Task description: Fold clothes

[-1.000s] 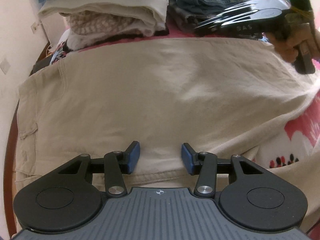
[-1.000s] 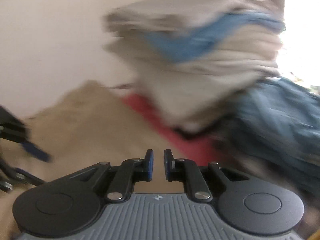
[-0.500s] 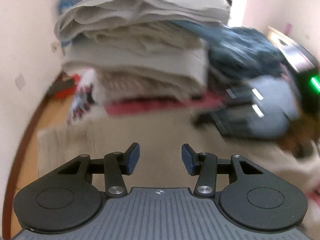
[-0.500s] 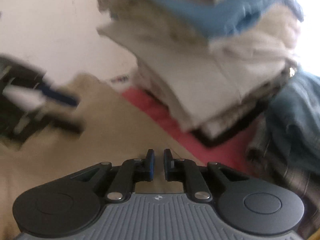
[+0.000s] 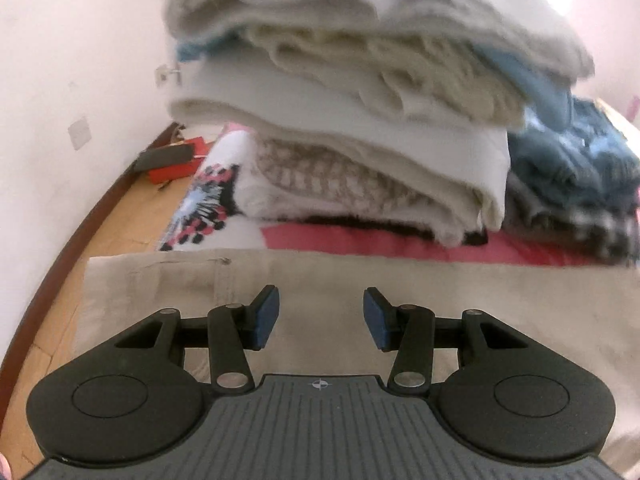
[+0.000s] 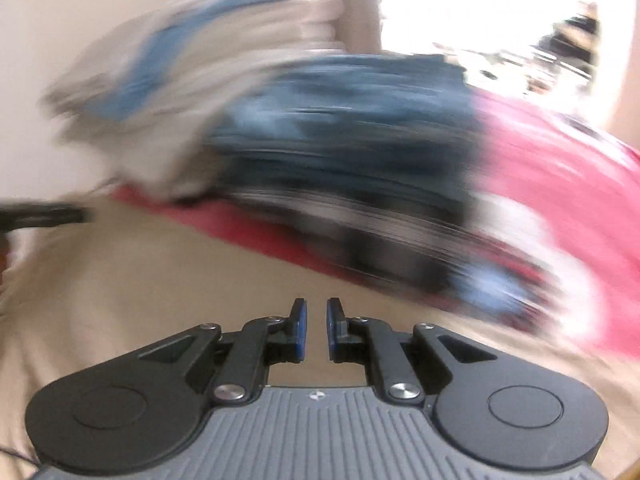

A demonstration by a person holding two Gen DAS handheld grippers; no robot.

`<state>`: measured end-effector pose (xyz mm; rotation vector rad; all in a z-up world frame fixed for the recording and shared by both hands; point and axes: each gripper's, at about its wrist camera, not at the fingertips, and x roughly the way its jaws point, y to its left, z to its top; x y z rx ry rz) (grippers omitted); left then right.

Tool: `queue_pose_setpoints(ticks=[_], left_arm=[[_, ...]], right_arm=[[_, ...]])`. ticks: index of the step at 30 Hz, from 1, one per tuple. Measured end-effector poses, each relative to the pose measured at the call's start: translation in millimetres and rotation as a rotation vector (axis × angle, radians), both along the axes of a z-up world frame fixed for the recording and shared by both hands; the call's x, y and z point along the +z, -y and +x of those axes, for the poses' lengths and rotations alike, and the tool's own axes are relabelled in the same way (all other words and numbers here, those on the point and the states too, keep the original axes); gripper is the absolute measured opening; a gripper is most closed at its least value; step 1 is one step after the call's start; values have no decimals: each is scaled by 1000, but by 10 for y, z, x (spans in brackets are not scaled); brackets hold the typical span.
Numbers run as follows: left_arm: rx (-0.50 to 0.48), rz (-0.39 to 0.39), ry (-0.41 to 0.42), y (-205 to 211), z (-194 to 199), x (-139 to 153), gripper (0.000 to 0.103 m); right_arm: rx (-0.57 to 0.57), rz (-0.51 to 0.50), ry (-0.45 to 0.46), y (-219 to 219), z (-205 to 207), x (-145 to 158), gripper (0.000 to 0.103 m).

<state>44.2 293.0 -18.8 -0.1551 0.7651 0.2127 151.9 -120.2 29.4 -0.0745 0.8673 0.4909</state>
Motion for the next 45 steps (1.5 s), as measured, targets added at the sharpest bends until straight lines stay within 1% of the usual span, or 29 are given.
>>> queue_pose_setpoints(ticks=[2,3,4,8,10,13,15,17,18,19,20,23,27,29,30,33,36,38,41,45], left_arm=[[-2,1,14,79,-34,113,47],[-3,1,20,118,-52,169,47],[-7,0,27,165,-67,226,47],[-102,-17,66,564,-47,474,50],[-177,-30,105,843,-58,612,51],[-314,-51,130,1269,-76,749,53],[-424,-74,121,1584,-124,794,54],[-534,-85,98,1892,-194,801,54],[-590,-86,81,2044,-237,792,54],[-644,-88,63,2194,-284,776,54],[-690,-92,36,2329,-351,736,55],[-805,-99,-61,2626,-551,575,55],[-884,-86,-172,2791,-808,379,55],[-884,-106,-223,2773,-883,331,55],[-882,-117,-245,2758,-927,316,55],[-880,-155,-288,2696,-1034,321,55],[-904,-206,-322,2669,-1073,339,58],[-920,-231,-340,2671,-1109,326,58],[-933,-241,-367,2685,-1162,273,59],[-938,-237,-385,2699,-1242,224,60]], right_arm=[[-137,71,1,504,-23,134,14],[-192,99,17,734,-64,221,14],[-234,109,45,926,-122,321,14],[-346,122,164,1542,-471,716,16],[-386,121,205,1794,-713,902,16],[-429,87,247,2031,-1125,1086,22],[-450,63,264,2160,-1468,1164,28],[-474,52,264,2270,-1750,1178,32],[-490,48,258,2325,-1894,1167,34],[-512,62,232,2361,-1999,1093,35],[-534,83,200,2391,-2092,998,37],[-608,158,89,2450,-2299,648,37],[-697,291,-42,2310,-2431,152,39],[-682,313,-76,2165,-2447,12,39],[-665,307,-88,2072,-2432,-37,39],[-606,262,-115,1853,-2395,-123,39],[-575,209,-141,1710,-2392,-186,39],[-576,207,-162,1684,-2405,-218,39],[-583,210,-191,1663,-2427,-259,39],[-606,195,-177,1712,-2454,-241,39]])
